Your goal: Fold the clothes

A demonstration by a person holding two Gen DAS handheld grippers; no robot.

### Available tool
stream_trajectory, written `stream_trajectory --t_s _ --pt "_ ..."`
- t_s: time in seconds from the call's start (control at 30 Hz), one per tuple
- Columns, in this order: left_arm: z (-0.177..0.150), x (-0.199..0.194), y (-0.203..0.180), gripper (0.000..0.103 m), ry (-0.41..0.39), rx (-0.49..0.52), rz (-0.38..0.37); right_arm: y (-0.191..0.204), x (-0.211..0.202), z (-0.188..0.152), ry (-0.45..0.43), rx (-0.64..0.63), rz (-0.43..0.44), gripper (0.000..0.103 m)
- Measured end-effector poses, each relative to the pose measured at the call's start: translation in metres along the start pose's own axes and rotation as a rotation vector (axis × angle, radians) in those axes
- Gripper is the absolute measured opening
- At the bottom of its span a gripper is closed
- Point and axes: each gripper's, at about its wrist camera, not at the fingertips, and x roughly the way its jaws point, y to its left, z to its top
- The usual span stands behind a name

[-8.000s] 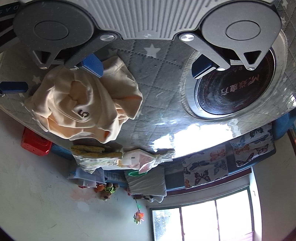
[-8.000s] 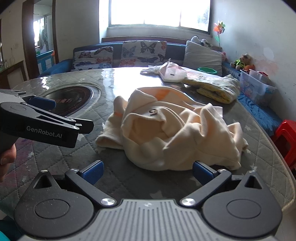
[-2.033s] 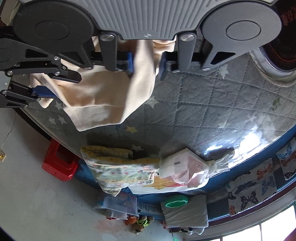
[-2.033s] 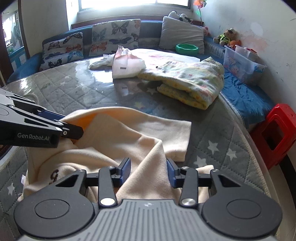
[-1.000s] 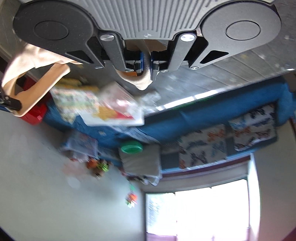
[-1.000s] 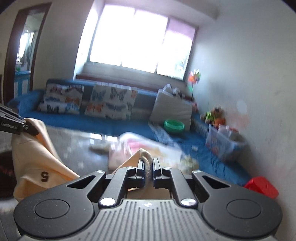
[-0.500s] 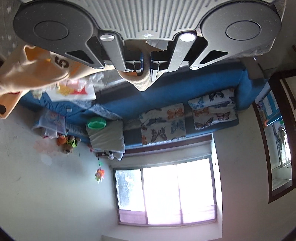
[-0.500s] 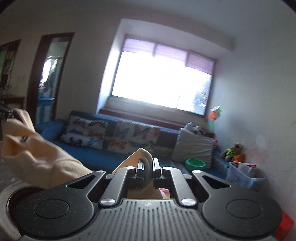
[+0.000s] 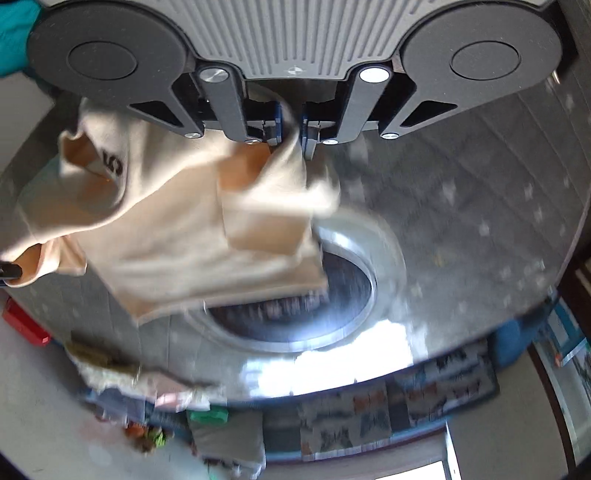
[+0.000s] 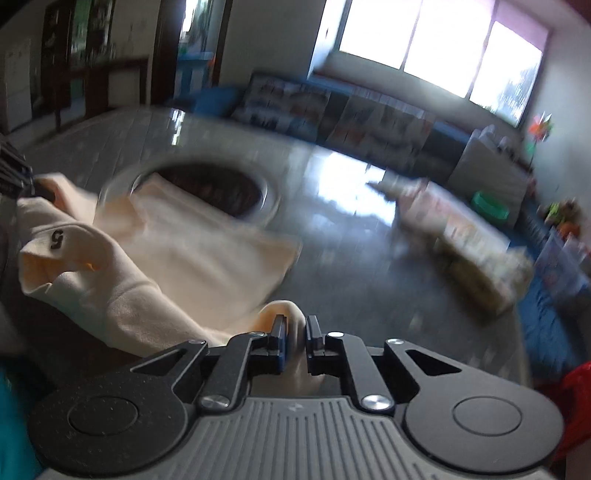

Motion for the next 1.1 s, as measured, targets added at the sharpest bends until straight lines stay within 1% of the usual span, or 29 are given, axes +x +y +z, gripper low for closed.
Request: stream_trajectory --t_s 0.03,0.07,0.13,0.2,0.23,0.27,0.3,0.47,0.53,0.57,0.63,0.7,0.8,0.87,1.03,1.1 --pt "-0.007 0.003 -0.001 0.016 0.027 0.004 -0.008 0.003 0.003 -0.009 0.035 -0.002 0.011 0.010" --pt "-0.012 0.003 -0.001 0.020 0.039 0.010 -0.011 0.005 0.003 -0.015 0.056 -0.004 0.019 0.011" --pt "-0.014 -0.002 0.002 0.025 0.032 0.027 -0.004 0.004 -0.003 -0.029 0.091 0.001 0.026 0.013" --pt "-0.011 -0.011 0.011 0.039 0.003 0.017 0.007 0.000 -0.013 -0.032 0.096 0.009 0.016 0.019" --pt "-0.009 -0.016 0.016 0.050 -0.016 0.006 0.014 -0.002 -0.018 -0.031 0.092 0.013 0.008 0.020" --pt "-0.006 -0.021 0.021 0.051 -0.035 -0.004 0.020 -0.005 -0.024 -0.030 0.088 0.017 0.001 0.024" --pt "-0.003 -0.026 0.026 0.051 -0.052 -0.012 0.025 -0.008 -0.026 -0.027 0.081 0.025 -0.004 0.025" --pt "0.027 -0.022 0.034 0.053 -0.097 -0.035 0.014 -0.025 -0.014 -0.001 0.025 0.088 0.000 0.026" --pt "0.037 -0.013 0.033 0.055 -0.095 -0.028 -0.006 -0.026 0.003 0.010 0.015 0.086 0.010 0.026" --pt "0.043 -0.008 0.032 0.060 -0.093 -0.024 -0.016 -0.027 0.011 0.016 0.012 0.087 0.019 0.026" --pt "0.047 -0.003 0.034 0.065 -0.080 -0.011 -0.028 -0.027 0.024 0.025 0.011 0.090 0.036 0.026" --pt "0.048 0.001 0.037 0.065 -0.067 0.001 -0.028 -0.026 0.039 0.035 0.009 0.080 0.047 0.026" --pt "0.053 0.004 0.047 0.065 -0.073 -0.048 -0.025 -0.025 0.059 0.048 0.008 0.070 0.063 0.027" --pt "0.059 0.009 0.048 0.065 -0.083 -0.060 -0.032 -0.025 0.073 0.056 0.011 0.071 0.071 0.029" --pt "0.085 0.040 0.044 0.065 -0.089 -0.075 -0.057 -0.025 0.103 0.070 0.031 0.071 0.080 0.029" --pt "0.095 0.056 0.041 0.065 -0.088 -0.071 -0.050 -0.026 0.116 0.074 0.041 0.078 0.081 0.030"
